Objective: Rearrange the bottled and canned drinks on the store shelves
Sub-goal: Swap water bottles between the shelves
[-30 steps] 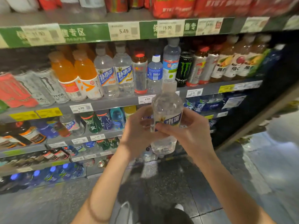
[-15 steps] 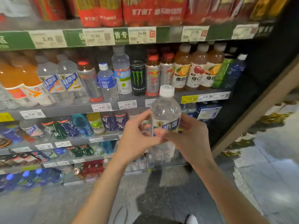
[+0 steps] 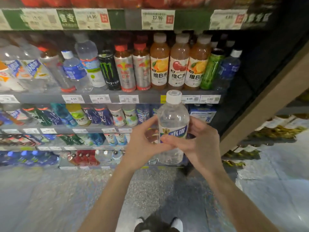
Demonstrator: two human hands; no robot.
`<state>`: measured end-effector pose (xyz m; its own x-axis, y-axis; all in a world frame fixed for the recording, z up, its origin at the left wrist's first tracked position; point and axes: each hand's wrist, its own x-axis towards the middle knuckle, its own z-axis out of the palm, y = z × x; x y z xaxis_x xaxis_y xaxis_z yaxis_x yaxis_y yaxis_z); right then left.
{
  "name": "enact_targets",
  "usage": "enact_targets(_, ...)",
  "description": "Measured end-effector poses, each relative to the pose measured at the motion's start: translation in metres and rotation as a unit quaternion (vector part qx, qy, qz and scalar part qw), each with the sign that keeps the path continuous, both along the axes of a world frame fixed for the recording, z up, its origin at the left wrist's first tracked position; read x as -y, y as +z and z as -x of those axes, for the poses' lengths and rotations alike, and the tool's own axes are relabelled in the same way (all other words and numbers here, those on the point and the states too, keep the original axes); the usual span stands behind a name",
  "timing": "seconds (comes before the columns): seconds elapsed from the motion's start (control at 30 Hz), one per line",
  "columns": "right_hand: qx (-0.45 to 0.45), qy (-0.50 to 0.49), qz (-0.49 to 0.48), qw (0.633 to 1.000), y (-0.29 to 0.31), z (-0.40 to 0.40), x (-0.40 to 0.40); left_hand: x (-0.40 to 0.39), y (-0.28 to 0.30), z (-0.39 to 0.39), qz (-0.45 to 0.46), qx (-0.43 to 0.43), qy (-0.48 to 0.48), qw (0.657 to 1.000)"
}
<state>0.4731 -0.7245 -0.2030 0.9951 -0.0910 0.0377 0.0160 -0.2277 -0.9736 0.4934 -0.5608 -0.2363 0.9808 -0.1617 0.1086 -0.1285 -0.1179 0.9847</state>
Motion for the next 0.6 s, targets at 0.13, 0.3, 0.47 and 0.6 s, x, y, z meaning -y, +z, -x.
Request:
enact_targets(0.13,-0.008,-0.006,0.011,1.0,-0.013,-0.014,0.006,0.004,-0.015,-0.01,0.014,0.0,0.027,1.0)
enact_targets(0.3,-0.035,0.025,0.024,0.999,-0.038,-0.036,0.009,-0.001,-0.035,-0.032,-0.058,0.001,0.01,0.998)
enact_targets(0.47,-0.032,0.022,0.009,0.999,-0.107,-0.055,0.016,0.004,-0.086,-0.048,-0.098,0.001,0.004,0.995)
enact_targets(0.6,-0.002,0.017,0.026,1.0,-0.184,-0.06,0.027,0.018,-0.148,-0.054,-0.117,0.005,0.004,0.993)
